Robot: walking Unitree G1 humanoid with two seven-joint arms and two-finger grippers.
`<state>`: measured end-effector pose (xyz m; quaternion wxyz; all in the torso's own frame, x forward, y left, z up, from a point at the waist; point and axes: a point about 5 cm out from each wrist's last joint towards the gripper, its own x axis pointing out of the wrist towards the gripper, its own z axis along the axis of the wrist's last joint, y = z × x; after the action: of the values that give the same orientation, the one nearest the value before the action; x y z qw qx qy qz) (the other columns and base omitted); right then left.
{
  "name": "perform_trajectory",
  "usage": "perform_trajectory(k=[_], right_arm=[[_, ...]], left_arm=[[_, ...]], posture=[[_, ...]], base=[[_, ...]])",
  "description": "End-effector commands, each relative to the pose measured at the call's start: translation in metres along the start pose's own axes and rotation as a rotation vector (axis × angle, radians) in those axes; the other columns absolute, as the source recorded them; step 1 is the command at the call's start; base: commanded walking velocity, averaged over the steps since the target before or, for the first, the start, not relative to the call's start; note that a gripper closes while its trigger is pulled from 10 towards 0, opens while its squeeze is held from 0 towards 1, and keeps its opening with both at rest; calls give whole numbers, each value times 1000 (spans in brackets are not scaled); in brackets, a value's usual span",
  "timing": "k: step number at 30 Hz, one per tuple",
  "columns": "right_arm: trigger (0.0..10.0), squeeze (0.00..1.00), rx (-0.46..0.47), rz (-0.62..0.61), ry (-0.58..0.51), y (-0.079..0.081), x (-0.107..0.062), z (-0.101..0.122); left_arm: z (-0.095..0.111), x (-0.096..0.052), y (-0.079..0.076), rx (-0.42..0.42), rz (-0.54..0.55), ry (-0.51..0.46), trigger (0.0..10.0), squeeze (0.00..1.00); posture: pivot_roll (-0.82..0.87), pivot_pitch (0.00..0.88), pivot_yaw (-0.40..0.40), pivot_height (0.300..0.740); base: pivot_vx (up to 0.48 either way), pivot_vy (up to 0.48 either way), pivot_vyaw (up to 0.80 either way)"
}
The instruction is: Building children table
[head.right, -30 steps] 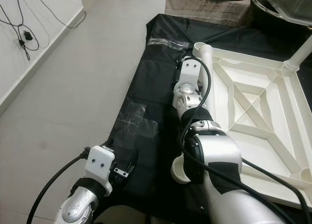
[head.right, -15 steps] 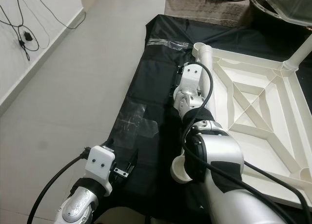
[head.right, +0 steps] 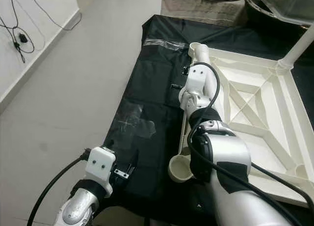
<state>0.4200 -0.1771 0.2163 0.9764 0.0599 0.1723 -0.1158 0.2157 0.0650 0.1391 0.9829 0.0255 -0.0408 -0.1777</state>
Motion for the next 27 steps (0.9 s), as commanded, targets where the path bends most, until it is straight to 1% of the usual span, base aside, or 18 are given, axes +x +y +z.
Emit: perform_trajectory(k=[1, 2, 3, 9, 13, 17, 18, 24, 27], right_arm=[[0, 0, -62, 27, 54, 1, 1, -14], [0, 0, -80, 50, 59, 3, 1, -14], [0, 0, -122, 93, 75, 6, 1, -17], [0, 0, -165, 143, 90, 7, 1, -21], [0, 0, -200, 184, 135, 2, 2, -30], [0, 0, -214, 197, 147, 2, 2, -33], [0, 0, -256, 238, 167, 3, 2, -38], [0, 0, -305, 303, 216, 3, 1, -46], [0, 0, -339, 322, 247, 0, 1, -54]], left_arm=[[-3, -1, -1, -2, 6, 13, 10000, 0], [-3, -1, -1, -2, 8, 12, 10000, 0], [-3, 0, 0, 0, 9, 13, 10000, 0], [-3, 2, 1, 4, 11, 10, 10000, 0], [-3, 2, 3, 8, 13, 8, 10000, 0], [-3, 2, 3, 9, 13, 8, 10000, 0], [-2, 3, 3, 11, 14, 7, 10000, 0], [-2, 3, 4, 14, 16, 6, 10000, 0], [-2, 3, 5, 17, 18, 5, 10000, 0]], posture=[[64, 220, -97, 740], [64, 220, -97, 740], [59, 221, -93, 740], [62, 219, -90, 740], [61, 216, -86, 740], [62, 216, -81, 740], [63, 215, -82, 740], [61, 215, -80, 740], [62, 215, -77, 740]], base=[[0, 0, 0], [0, 0, 0], [0, 0, 0], [0, 0, 0], [0, 0, 0], [0, 0, 0], [0, 0, 0], [0, 0, 0], [0, 0, 0]])
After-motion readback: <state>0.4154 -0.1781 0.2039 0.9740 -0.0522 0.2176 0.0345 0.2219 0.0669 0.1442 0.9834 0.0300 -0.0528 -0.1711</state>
